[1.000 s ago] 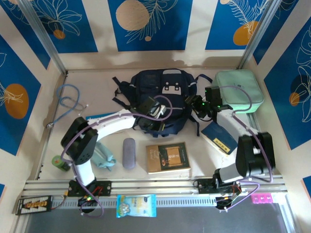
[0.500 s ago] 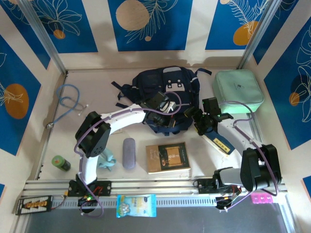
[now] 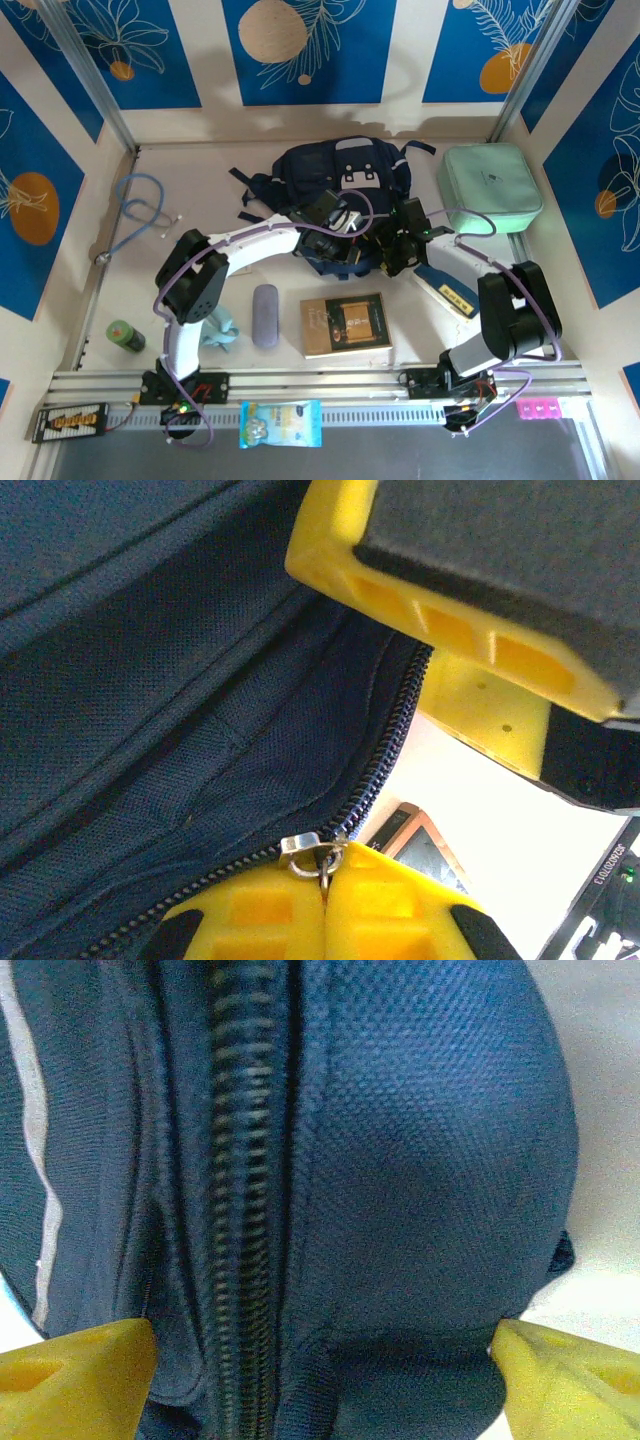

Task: Pack the student bag
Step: Unzip the student bag at the center of the table.

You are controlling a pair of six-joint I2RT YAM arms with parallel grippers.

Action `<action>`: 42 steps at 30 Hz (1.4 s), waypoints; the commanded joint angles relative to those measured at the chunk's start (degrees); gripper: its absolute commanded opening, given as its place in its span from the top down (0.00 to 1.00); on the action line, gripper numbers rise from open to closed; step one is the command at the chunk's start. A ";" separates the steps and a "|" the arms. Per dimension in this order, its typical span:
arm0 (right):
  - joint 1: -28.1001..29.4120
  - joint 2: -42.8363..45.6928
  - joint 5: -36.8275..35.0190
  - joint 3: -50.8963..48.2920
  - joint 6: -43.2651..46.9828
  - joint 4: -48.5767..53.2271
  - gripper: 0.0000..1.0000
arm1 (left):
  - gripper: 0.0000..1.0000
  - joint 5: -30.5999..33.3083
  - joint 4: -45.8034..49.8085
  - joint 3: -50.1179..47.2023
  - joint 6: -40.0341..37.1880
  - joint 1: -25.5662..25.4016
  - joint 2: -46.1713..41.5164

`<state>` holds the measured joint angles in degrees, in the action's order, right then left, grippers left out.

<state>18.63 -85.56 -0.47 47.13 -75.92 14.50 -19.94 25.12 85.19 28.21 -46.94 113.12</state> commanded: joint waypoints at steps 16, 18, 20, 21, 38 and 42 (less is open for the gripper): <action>0.26 -2.25 -0.04 -0.19 -3.83 -0.77 0.58 | 1.00 0.12 10.39 3.00 -2.44 -0.29 -0.40; 0.21 -1.99 -2.04 -0.07 -3.38 0.33 0.61 | 1.00 1.93 12.87 2.59 -3.48 -0.04 -1.18; 0.14 -1.89 -3.72 -0.03 -2.72 0.86 0.64 | 1.00 3.42 14.16 1.47 -4.34 0.41 -2.45; 0.03 -1.80 -4.32 -0.03 -2.45 0.97 0.65 | 1.00 4.00 14.61 0.78 -4.60 0.77 -3.34; -2.41 -0.75 -9.98 3.56 7.54 5.02 0.71 | 1.00 11.46 15.67 -9.21 -12.47 10.16 -10.41; -3.57 -1.98 -9.21 4.79 11.72 4.13 0.71 | 1.00 10.76 13.17 -8.81 -12.88 9.71 -9.59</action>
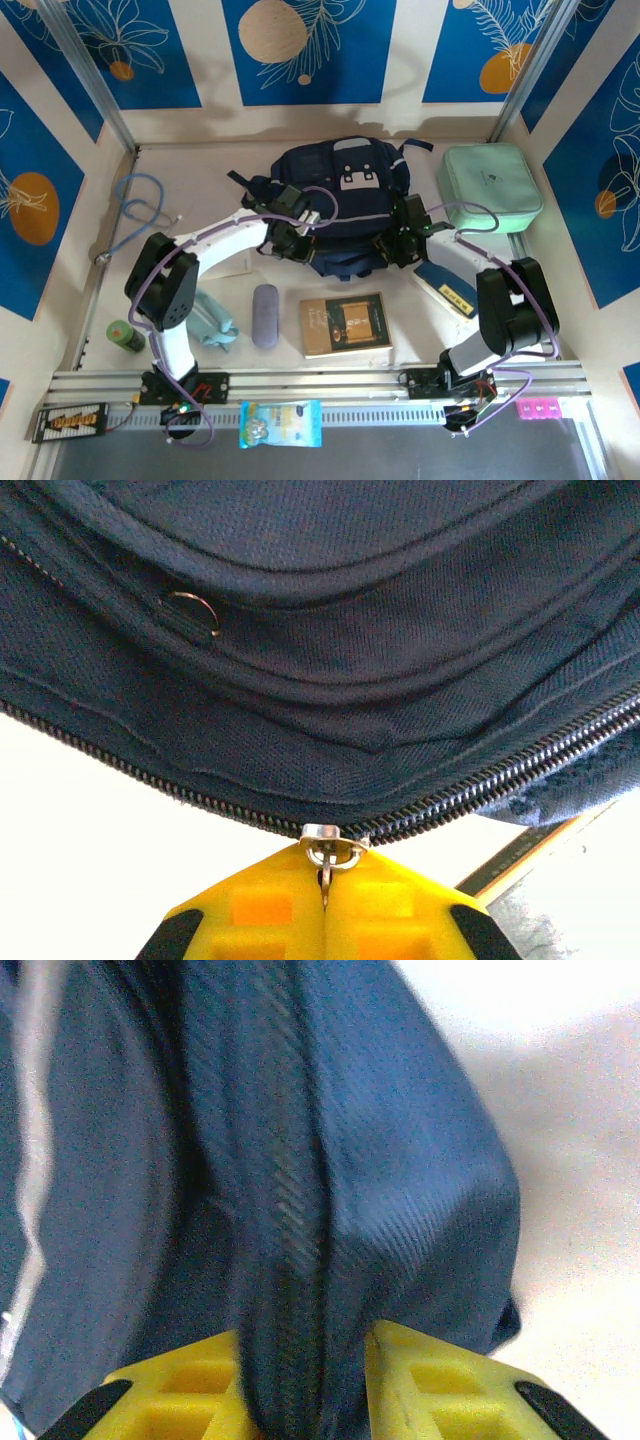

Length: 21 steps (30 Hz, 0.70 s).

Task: Pack the student bag
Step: Unzip the student bag at the center of the table.

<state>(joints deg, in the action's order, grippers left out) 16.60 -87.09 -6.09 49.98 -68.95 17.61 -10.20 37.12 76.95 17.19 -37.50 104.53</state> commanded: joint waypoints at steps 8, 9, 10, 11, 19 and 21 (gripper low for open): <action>-6.28 6.51 -0.83 2.36 7.94 5.59 0.51 | 1.00 -2.40 -2.52 3.24 0.86 -6.06 2.95; -6.53 8.11 -0.94 2.17 7.93 6.79 0.47 | 1.00 -2.98 -2.86 4.05 1.23 -6.71 3.48; -6.76 9.89 -0.96 1.78 7.76 8.01 0.42 | 1.00 -3.63 -3.42 5.11 1.79 -7.42 4.15; -6.84 11.64 -1.03 1.22 7.22 9.32 0.38 | 1.00 -4.51 -4.08 6.07 2.22 -8.09 4.80; -4.86 18.44 3.49 -5.42 0.86 12.58 0.32 | 1.00 -6.60 -6.85 11.36 4.78 -10.53 8.48; -3.39 18.32 4.02 -5.95 -0.35 12.39 0.31 | 1.00 -6.94 -6.90 11.39 4.87 -10.58 8.76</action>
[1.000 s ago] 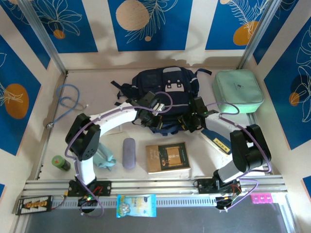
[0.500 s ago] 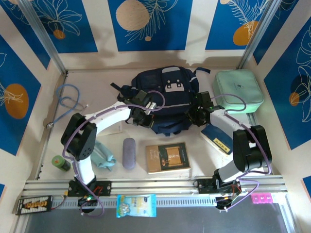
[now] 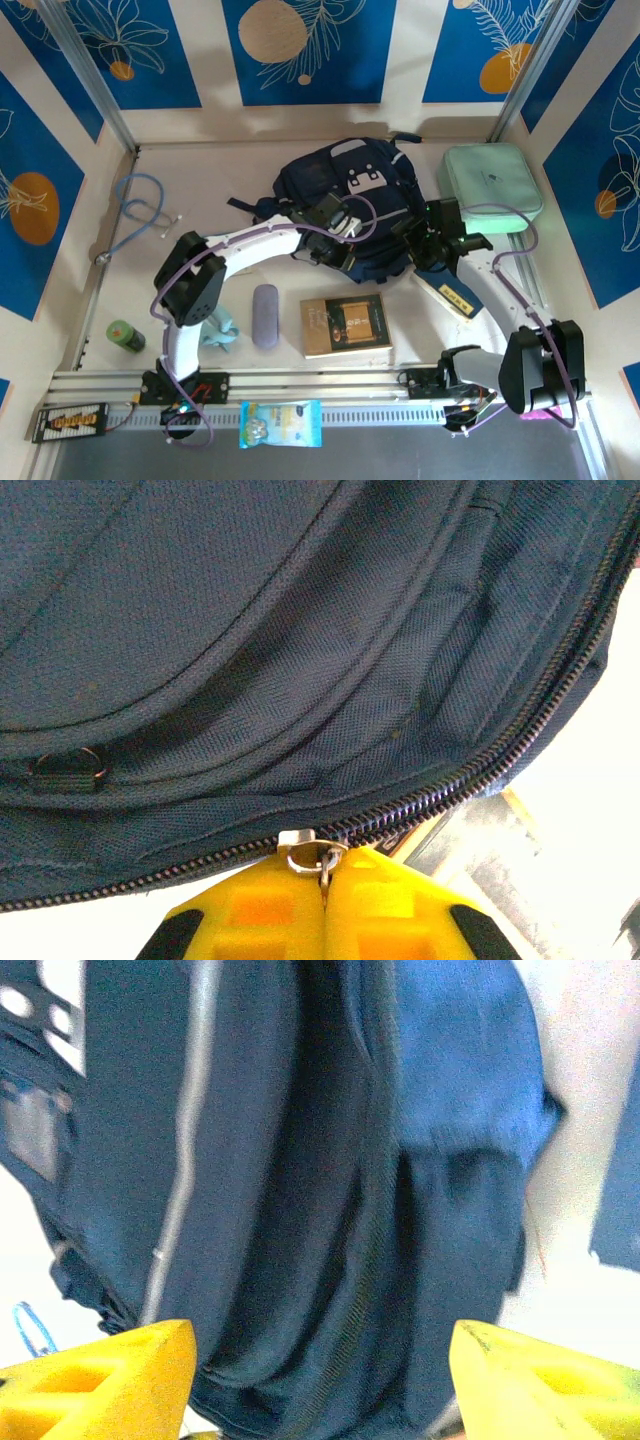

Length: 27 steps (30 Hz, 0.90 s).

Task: Pack the student bag
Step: Unzip the student bag at the center of the table.

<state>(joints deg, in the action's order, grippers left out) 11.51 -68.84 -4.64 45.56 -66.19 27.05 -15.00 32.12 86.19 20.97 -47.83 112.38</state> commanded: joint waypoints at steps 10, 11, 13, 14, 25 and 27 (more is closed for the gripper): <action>7.84 -8.61 1.14 0.47 -6.46 -0.34 0.27 | 1.00 -1.89 -0.71 0.40 0.25 -0.26 0.73; 8.14 -9.66 1.00 0.73 -6.49 -0.85 0.28 | 1.00 -1.91 -0.60 0.22 0.13 -0.32 0.72; 8.44 -11.32 0.87 1.18 -6.38 -1.45 0.33 | 1.00 -1.36 -0.19 -0.14 -0.14 -0.27 0.65; 8.52 -12.06 0.72 1.37 -6.32 -1.76 0.35 | 1.00 -1.04 0.18 -0.28 -0.35 -0.32 0.56; 8.46 -14.20 -3.19 0.93 -4.44 -1.48 0.66 | 1.00 5.70 5.40 -2.18 -5.03 0.93 -1.00; 8.30 -14.49 -4.07 1.31 -3.99 -0.90 0.73 | 1.00 8.81 6.28 -3.62 -6.85 1.63 -1.54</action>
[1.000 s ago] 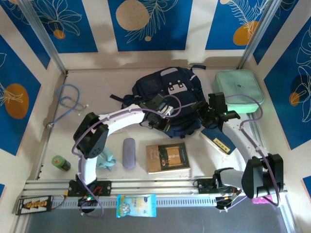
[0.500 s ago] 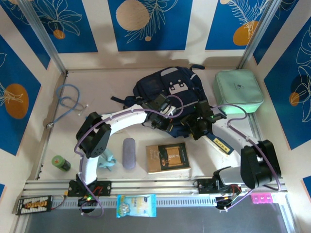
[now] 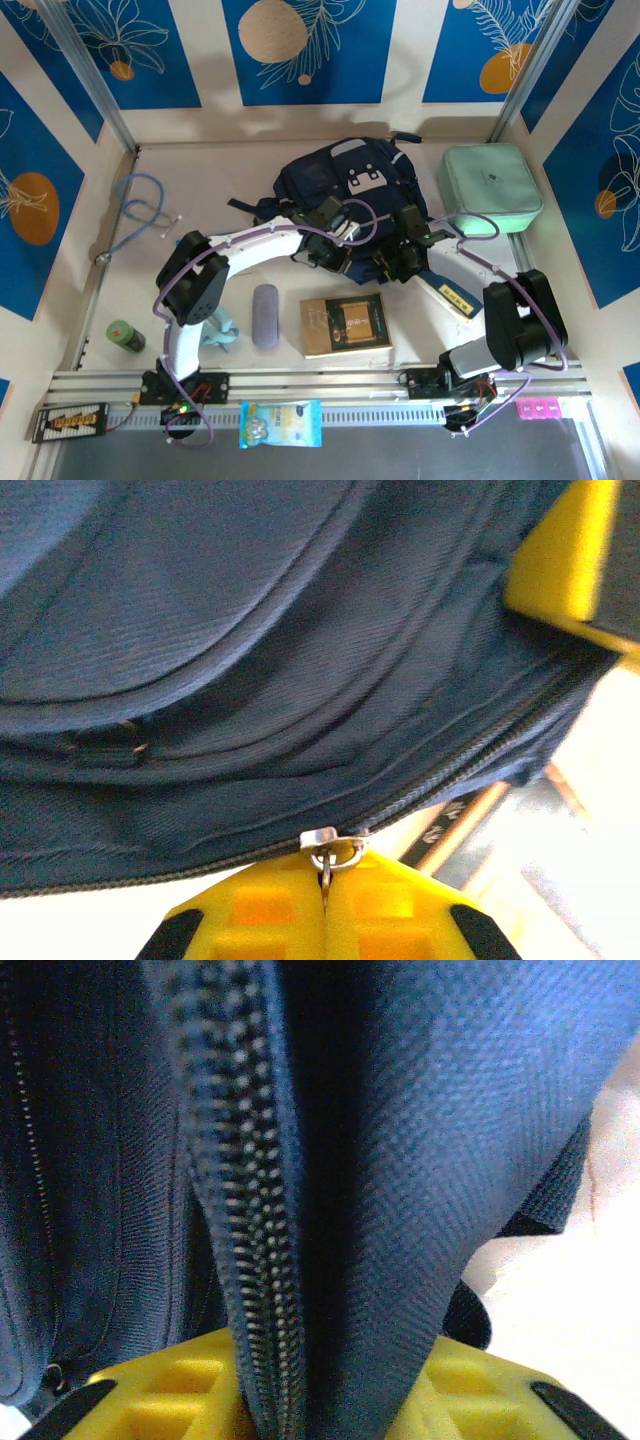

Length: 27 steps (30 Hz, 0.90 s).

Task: Pack the student bag
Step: Unzip the student bag at the center of the table.

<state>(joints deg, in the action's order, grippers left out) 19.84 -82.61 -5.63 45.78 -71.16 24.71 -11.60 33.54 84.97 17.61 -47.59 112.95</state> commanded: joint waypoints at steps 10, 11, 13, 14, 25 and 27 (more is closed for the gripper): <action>-0.05 -0.51 -5.39 2.45 2.17 3.32 0.79 | 1.00 8.79 1.93 -5.93 -7.40 9.21 -2.90; -0.18 -0.42 -5.40 2.44 2.16 3.15 0.79 | 1.00 8.55 1.28 -5.50 -7.85 10.39 -2.58; -0.24 -0.46 -5.05 2.55 2.48 2.99 0.79 | 1.00 7.85 -0.09 -4.87 -8.99 12.47 -2.08; -0.21 -0.54 -4.71 2.56 2.75 2.75 0.79 | 1.00 7.30 -0.90 -4.64 -9.73 13.48 -1.76; 0.10 -1.64 -3.16 3.70 5.70 1.61 0.82 | 1.00 7.01 -1.93 -1.16 -16.88 19.86 1.50; 0.17 -1.89 -3.07 3.68 5.76 1.29 0.83 | 1.00 6.31 -2.24 -0.62 -18.79 20.09 2.17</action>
<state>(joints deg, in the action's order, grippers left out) 19.92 -83.88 -7.11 47.92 -66.94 25.08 -6.79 30.87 82.24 2.48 -29.39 113.99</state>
